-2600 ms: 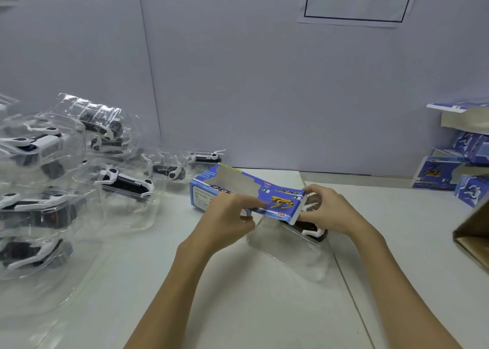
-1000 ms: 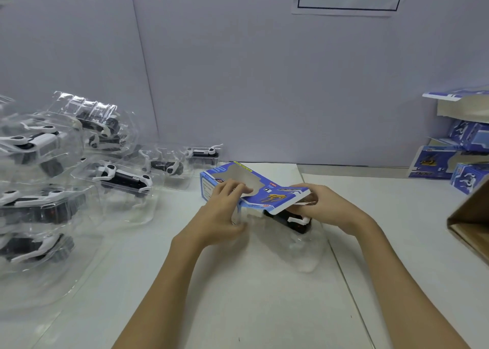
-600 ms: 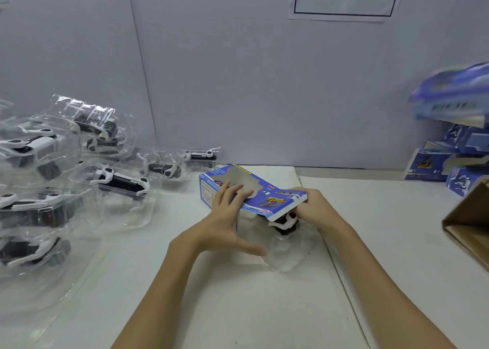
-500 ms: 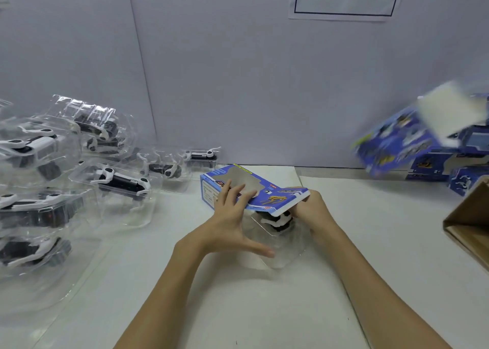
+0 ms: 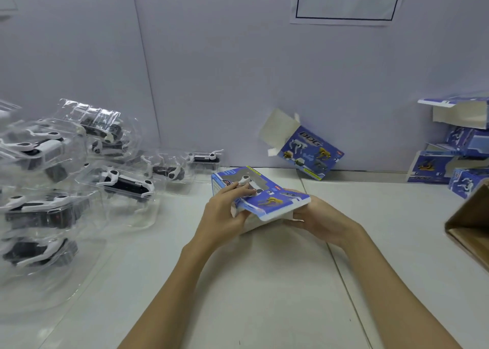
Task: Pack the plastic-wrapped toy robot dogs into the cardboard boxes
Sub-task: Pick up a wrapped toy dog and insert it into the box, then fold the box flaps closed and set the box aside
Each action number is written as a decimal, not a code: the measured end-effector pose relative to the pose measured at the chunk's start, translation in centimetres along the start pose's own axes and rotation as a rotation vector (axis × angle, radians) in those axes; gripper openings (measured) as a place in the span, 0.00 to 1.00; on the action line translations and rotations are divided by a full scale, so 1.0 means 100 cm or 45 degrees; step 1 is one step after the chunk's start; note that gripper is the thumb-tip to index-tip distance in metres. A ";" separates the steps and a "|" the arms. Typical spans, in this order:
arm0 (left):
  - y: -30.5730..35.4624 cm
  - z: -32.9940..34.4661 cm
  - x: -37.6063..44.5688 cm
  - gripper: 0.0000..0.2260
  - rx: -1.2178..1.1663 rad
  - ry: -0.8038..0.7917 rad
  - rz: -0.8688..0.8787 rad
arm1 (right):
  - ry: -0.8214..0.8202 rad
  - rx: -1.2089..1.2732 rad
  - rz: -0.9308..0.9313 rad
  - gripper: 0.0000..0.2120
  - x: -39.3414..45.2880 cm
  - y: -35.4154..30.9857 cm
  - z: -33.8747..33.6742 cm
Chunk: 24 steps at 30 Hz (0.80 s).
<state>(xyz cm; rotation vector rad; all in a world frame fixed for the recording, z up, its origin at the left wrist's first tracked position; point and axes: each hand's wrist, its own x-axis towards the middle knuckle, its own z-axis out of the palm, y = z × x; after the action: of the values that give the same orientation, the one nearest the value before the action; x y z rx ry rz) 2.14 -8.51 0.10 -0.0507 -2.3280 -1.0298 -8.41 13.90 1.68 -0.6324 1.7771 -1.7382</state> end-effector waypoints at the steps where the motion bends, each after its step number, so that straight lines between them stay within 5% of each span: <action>1: 0.002 0.000 0.000 0.21 -0.049 0.050 -0.002 | -0.034 -0.056 -0.049 0.17 -0.001 0.000 0.000; 6: 0.016 -0.005 0.006 0.19 -0.458 0.253 -0.060 | 0.465 -0.303 -0.503 0.12 0.006 -0.005 0.015; 9: 0.021 -0.007 0.005 0.31 -0.587 0.145 0.040 | 0.688 -0.355 -0.642 0.04 0.010 -0.011 0.025; 13: 0.021 -0.009 0.007 0.35 -0.521 0.177 0.128 | 0.983 -0.472 -0.735 0.17 0.005 -0.018 0.030; 19: 0.033 -0.017 0.008 0.24 -0.661 0.253 0.078 | 0.653 -0.053 -0.786 0.21 -0.004 -0.031 0.056; 24: 0.043 -0.015 0.005 0.17 -0.772 0.117 0.039 | 0.645 -0.390 -0.932 0.29 -0.007 -0.020 0.072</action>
<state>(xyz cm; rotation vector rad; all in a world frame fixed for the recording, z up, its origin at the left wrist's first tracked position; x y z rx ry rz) 3.59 -6.66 4.03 -0.2667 -1.8520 -1.6457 -3.02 9.05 3.74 -1.1630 2.3867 -2.2637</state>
